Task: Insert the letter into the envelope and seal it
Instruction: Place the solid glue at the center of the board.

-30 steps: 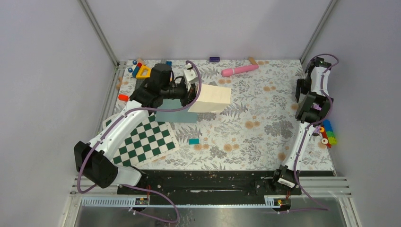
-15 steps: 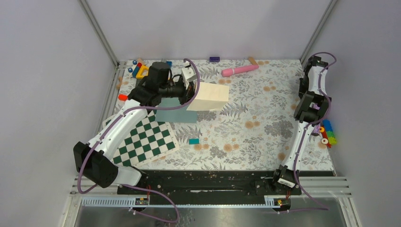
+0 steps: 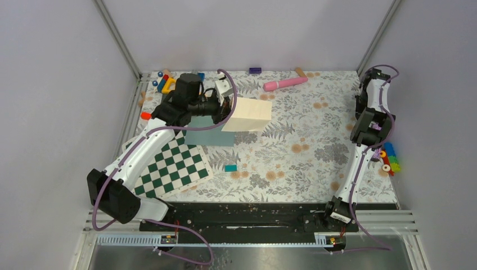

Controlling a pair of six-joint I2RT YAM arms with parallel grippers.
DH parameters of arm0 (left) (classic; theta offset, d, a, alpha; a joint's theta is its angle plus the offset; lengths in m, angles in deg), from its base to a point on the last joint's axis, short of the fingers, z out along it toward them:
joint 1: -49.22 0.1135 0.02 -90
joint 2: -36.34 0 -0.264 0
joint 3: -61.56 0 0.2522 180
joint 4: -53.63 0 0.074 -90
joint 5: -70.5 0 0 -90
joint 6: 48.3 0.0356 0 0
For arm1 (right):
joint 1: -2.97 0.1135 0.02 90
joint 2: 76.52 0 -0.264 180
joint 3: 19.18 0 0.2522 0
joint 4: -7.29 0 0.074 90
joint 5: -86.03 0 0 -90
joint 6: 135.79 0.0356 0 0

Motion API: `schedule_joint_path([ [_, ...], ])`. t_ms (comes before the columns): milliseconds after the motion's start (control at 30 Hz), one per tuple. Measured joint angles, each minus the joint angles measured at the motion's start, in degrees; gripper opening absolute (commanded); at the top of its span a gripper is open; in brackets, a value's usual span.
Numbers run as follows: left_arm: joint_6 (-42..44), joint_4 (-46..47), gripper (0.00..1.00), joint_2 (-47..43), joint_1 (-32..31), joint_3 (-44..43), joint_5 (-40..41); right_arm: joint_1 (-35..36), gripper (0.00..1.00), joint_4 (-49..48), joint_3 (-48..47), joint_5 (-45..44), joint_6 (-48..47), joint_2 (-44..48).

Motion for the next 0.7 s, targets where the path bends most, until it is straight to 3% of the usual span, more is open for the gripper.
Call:
schedule_joint_path([
  [200,0.0,-0.04,0.0,-0.92,0.39,0.02,0.0,0.0,0.05,1.62,4.46,4.17,-0.63,2.58],
  [433,-0.61,0.24,0.0,-3.5,2.16,0.13,-0.33,3.37,0.07,0.57,19.19,10.84,-1.55,11.1],
  [567,-1.84,0.96,0.0,-4.0,4.5,0.2,-0.79,11.87,0.08,-0.92,25.33,12.35,-3.72,16.44],
  [700,-3.37,1.95,0.0,-4.46,7.65,0.7,-1.33,23.5,0.08,-1.86,23.98,13.64,-6.78,18.47],
])
